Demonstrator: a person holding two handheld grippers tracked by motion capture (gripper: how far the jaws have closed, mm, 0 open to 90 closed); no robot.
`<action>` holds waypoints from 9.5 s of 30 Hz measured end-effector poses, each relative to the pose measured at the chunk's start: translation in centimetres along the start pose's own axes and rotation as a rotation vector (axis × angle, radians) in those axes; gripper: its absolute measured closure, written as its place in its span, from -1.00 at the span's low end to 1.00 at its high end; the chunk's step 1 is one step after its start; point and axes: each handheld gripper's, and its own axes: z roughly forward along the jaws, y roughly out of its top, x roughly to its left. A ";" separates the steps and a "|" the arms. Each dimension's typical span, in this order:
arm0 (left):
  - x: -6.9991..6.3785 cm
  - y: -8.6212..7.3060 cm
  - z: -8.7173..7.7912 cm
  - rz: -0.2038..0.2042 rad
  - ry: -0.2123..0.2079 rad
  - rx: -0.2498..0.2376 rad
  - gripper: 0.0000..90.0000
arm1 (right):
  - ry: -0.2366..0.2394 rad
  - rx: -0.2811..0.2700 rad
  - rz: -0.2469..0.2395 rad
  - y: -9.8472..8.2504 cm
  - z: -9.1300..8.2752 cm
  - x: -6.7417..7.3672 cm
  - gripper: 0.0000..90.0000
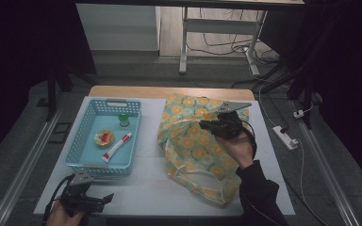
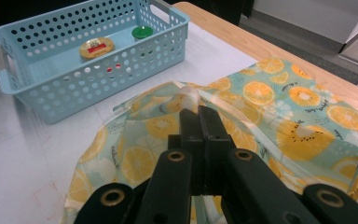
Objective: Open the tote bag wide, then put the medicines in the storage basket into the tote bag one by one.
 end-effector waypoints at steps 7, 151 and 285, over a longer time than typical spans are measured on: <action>0.3 -0.1 -0.3 -0.013 -0.025 -0.028 -1.00 | 0.009 0.001 0.000 -0.4 0.3 0.0 1.00; 12.9 15.1 8.8 -0.133 0.092 0.226 -1.00 | 0.042 0.000 0.005 -1.7 0.3 -0.8 1.00; -10.2 26.7 20.9 0.281 -0.260 0.016 -0.56 | 0.036 0.020 0.005 -2.7 1.5 -1.6 1.00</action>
